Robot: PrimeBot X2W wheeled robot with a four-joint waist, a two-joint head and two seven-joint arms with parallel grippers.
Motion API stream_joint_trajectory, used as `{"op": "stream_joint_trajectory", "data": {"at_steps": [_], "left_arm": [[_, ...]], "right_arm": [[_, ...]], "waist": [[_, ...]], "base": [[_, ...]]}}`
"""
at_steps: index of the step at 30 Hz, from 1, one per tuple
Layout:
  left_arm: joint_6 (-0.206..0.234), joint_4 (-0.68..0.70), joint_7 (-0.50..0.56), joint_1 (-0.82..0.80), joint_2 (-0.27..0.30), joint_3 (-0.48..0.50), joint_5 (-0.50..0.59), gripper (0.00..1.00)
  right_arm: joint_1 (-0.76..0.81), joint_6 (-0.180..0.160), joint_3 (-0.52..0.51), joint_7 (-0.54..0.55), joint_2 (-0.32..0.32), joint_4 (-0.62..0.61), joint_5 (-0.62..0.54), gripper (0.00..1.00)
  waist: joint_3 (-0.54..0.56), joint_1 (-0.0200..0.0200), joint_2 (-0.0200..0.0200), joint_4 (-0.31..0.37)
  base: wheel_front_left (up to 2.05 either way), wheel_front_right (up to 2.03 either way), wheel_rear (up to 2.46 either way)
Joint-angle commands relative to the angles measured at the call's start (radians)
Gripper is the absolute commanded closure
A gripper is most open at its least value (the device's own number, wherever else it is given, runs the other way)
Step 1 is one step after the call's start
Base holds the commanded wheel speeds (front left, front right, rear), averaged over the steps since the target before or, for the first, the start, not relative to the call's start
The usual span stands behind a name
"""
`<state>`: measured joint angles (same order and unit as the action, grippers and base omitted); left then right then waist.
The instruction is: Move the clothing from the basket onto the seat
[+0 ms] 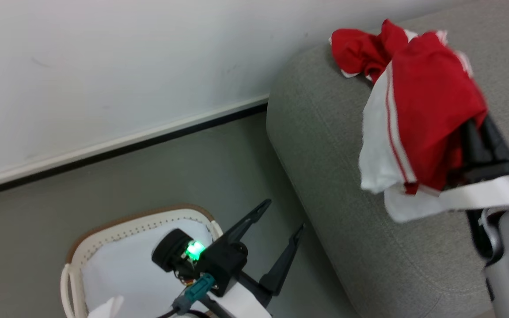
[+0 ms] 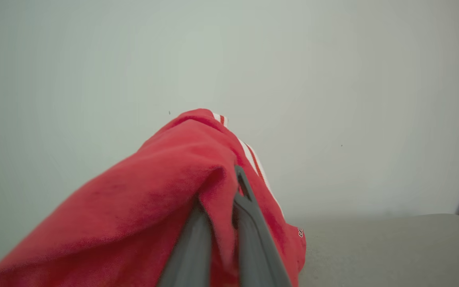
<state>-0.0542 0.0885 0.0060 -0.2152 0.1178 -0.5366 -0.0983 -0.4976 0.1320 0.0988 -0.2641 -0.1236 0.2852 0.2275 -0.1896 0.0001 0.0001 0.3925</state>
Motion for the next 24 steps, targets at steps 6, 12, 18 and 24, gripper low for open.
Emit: {"op": "stream_joint_trajectory", "data": {"at_steps": [6,12,18,24], "left_arm": [[-0.026,0.034,0.001,-0.114,0.028,0.011,0.014,0.0],[-0.033,0.032,-0.025,-0.184,0.039,0.032,-0.002,0.0],[-0.03,0.016,-0.056,-0.218,0.046,0.053,-0.016,0.0],[-0.028,-0.009,-0.075,-0.23,0.039,0.051,-0.021,0.0]], "right_arm": [[-0.27,-0.003,-0.234,0.015,-0.046,0.036,-0.093,1.0],[-0.531,-0.003,-0.531,0.092,-0.157,0.066,-0.208,1.0],[-0.653,-0.003,-0.775,0.154,-0.226,0.133,-0.42,1.0],[-0.637,-0.003,-0.947,0.12,-0.18,0.226,-0.605,1.0]], "waist": [[-0.256,-0.0001,-0.0001,-0.132],[-0.387,-0.0001,-0.0001,-0.236],[-0.473,-0.0001,-0.0001,-0.319],[-0.53,-0.0001,-0.0001,-0.371]], "base": [[0.0,0.0,0.0],[0.0,0.0,0.0],[0.0,0.0,0.0],[0.0,0.0,0.0]]}}
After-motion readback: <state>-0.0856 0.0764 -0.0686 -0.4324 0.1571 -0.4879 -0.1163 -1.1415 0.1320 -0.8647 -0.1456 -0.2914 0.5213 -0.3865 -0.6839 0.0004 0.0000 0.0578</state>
